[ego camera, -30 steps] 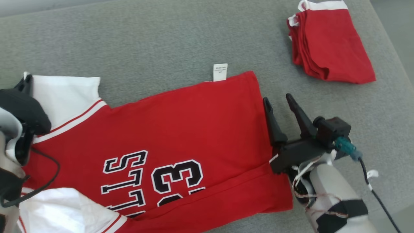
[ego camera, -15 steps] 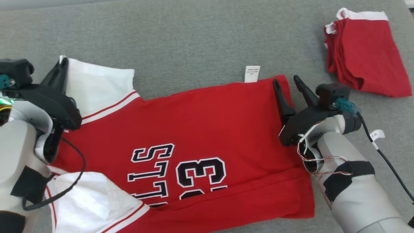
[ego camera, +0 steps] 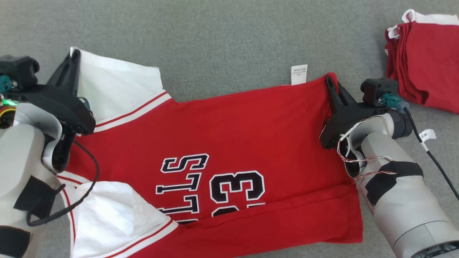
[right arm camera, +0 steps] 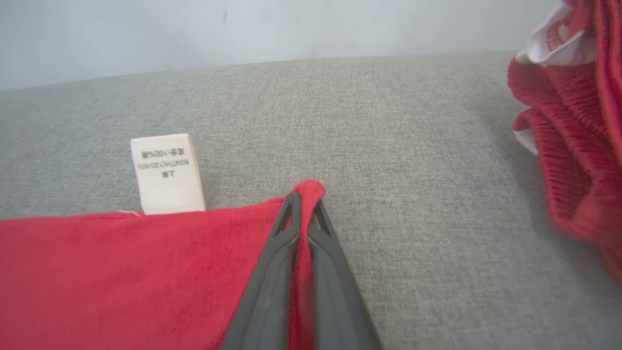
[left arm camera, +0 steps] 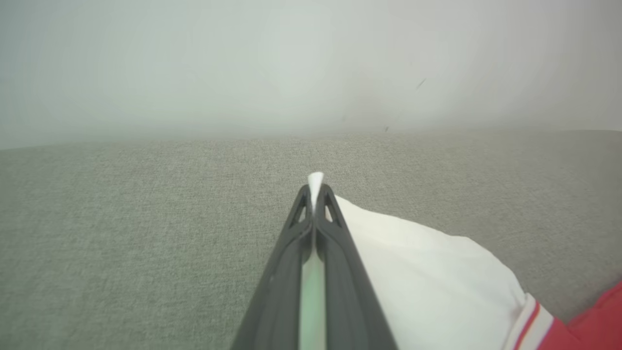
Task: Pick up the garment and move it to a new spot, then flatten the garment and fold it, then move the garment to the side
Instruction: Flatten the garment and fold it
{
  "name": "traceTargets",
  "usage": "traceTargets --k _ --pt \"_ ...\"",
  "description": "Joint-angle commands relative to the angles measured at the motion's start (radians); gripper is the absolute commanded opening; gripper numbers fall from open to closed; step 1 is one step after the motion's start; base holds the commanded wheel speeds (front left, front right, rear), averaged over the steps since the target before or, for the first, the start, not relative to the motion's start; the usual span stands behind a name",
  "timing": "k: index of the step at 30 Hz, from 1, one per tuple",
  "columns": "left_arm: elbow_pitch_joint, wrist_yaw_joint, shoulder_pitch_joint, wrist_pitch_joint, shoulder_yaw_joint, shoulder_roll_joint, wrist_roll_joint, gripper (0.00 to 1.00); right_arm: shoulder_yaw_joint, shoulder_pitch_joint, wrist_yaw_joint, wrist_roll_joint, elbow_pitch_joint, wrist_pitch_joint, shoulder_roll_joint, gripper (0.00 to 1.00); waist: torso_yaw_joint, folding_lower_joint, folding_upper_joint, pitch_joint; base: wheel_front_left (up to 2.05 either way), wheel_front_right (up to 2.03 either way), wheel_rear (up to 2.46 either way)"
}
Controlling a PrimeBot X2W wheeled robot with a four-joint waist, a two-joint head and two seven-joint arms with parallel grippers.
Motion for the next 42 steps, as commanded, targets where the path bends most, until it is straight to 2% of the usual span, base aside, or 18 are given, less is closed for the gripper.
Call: traceTargets --k 1,5,10,13,14,22,24,31,36,42 --pt "-0.005 0.001 -0.009 -0.015 -0.006 0.000 -0.015 0.00 -0.004 -0.010 0.000 0.003 0.010 -0.011 0.001 0.00 0.005 -0.0001 -0.0001 -0.016 0.00 0.00 0.00" --pt "-0.027 0.001 0.042 -0.050 -0.020 0.000 -0.038 0.00 -0.003 0.034 0.000 0.048 0.002 -0.019 0.010 0.00 0.012 -0.0001 -0.0001 -0.056 0.00 0.00 0.00" --pt "-0.122 0.001 0.149 -0.107 -0.017 0.018 -0.089 0.00 0.023 0.118 0.000 0.088 -0.061 -0.026 -0.033 0.00 0.034 -0.0001 -0.0001 -0.112 0.00 0.00 0.00" --pt "-0.199 0.002 0.233 -0.124 -0.013 0.027 -0.114 0.00 0.021 0.189 0.000 0.121 -0.144 -0.026 -0.069 0.00 0.056 -0.0001 -0.0001 -0.140 0.00 0.00 0.00" --pt "-0.258 0.006 0.289 -0.136 -0.007 0.029 -0.129 0.00 0.008 0.243 0.000 0.138 -0.208 -0.026 -0.093 0.00 0.070 -0.0001 -0.0001 -0.157 0.00 0.00 0.00" --pt "-0.509 0.045 0.543 -0.176 0.020 0.034 -0.133 0.00 -0.025 0.466 0.000 0.182 -0.446 -0.026 -0.148 0.00 0.111 -0.0001 -0.0001 -0.207 0.00 0.00 0.00" --pt "-0.570 0.060 0.612 -0.181 0.051 0.021 -0.143 0.00 -0.043 0.513 0.000 0.189 -0.479 -0.026 -0.146 0.00 0.113 -0.0001 -0.0001 -0.214 0.00 0.00 0.00" --pt "-0.670 0.068 0.777 -0.184 0.073 -0.038 -0.114 0.00 -0.083 0.617 0.000 0.190 -0.550 -0.027 -0.145 0.00 0.142 -0.0001 -0.0001 -0.232 0.00 0.00 0.00" --pt "-0.648 0.074 0.858 -0.183 0.101 -0.090 -0.066 0.00 -0.114 0.710 0.000 0.194 -0.628 -0.026 -0.143 0.00 0.157 -0.0001 -0.0001 -0.244 0.00 0.00 0.00" --pt "-0.577 0.052 0.913 -0.183 0.144 -0.150 -0.054 0.00 -0.116 0.802 0.000 0.171 -0.677 -0.026 -0.140 0.00 0.157 -0.0001 -0.0001 -0.264 0.00 0.00 0.00"
